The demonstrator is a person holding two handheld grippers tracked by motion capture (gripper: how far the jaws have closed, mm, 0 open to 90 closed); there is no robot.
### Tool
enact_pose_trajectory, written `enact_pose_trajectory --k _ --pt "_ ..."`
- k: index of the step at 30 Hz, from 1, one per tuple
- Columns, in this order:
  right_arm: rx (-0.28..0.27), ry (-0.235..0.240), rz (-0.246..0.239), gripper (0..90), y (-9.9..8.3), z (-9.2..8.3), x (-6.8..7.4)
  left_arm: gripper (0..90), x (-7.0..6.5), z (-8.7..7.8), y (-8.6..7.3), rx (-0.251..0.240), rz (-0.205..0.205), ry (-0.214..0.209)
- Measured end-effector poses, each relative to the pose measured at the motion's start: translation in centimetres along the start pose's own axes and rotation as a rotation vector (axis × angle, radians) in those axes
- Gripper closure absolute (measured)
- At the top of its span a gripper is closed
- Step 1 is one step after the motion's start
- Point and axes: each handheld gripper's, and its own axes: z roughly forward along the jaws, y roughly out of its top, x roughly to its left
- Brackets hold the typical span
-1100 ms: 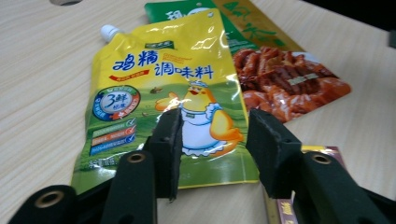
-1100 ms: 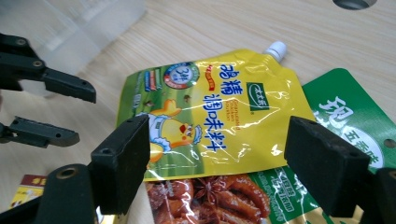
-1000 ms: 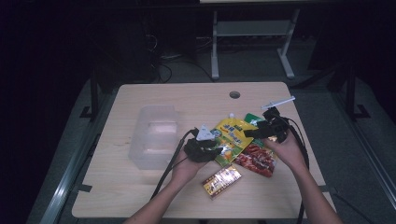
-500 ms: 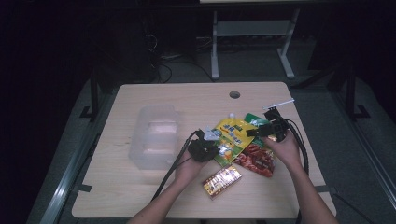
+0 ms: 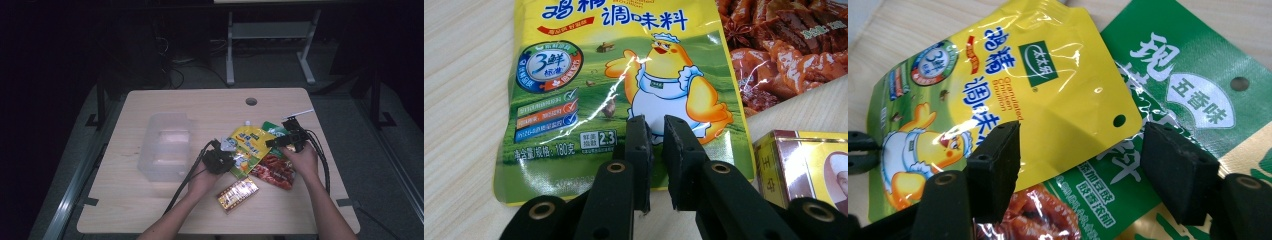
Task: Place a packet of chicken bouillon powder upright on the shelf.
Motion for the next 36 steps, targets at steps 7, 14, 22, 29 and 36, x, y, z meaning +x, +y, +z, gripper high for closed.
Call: enact_pose_trajectory --k 7,14,22,29,36 --pt "0.001 0.026 0.017 37.1 0.2 1.0 -0.2 80.7 0.1 0.1 0.1 0.011 0.008 -0.007" --pt "-0.002 0.056 0.02 40.9 0.2 1.5 0.0 80.0 0.0 0.1 0.3 0.02 -0.004 -0.014" --pt "-0.007 0.116 -0.003 57.8 0.4 1.8 0.5 79.9 0.1 0.2 0.6 0.04 0.023 -0.015" --pt "0.008 0.162 -0.002 66.4 0.3 2.4 0.4 79.4 -0.1 0.4 0.6 0.046 0.023 -0.01" --pt "0.008 0.179 -0.013 74.9 0.4 3.0 0.8 79.3 0.0 0.4 0.6 0.05 0.027 -0.015"
